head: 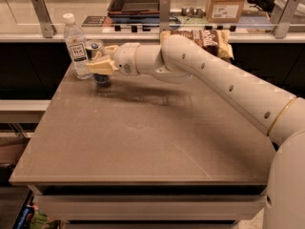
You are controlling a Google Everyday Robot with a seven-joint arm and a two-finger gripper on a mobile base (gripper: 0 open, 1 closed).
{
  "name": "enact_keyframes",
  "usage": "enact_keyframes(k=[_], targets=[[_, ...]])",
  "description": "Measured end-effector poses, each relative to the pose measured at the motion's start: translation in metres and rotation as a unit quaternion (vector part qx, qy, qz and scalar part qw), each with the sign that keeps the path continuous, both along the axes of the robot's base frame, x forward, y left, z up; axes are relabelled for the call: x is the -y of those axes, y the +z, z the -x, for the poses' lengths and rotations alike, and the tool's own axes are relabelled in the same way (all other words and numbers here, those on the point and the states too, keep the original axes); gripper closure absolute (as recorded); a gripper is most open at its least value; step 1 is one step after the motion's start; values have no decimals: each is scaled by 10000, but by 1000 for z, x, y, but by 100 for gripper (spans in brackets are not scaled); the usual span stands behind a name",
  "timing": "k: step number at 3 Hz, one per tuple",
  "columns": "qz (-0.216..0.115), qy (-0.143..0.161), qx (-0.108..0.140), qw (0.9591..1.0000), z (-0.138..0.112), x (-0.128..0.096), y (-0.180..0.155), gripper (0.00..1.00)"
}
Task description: Move redbull can near blue plastic bottle
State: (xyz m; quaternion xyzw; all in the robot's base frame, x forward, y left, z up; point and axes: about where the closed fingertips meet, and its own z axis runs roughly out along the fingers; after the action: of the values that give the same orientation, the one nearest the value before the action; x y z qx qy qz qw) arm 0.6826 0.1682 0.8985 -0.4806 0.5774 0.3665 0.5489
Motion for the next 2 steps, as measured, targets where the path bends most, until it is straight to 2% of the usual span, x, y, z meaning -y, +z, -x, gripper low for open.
enact_keyframes(k=[2], targets=[[-4,43,-3,10000,2,-5,0,12]])
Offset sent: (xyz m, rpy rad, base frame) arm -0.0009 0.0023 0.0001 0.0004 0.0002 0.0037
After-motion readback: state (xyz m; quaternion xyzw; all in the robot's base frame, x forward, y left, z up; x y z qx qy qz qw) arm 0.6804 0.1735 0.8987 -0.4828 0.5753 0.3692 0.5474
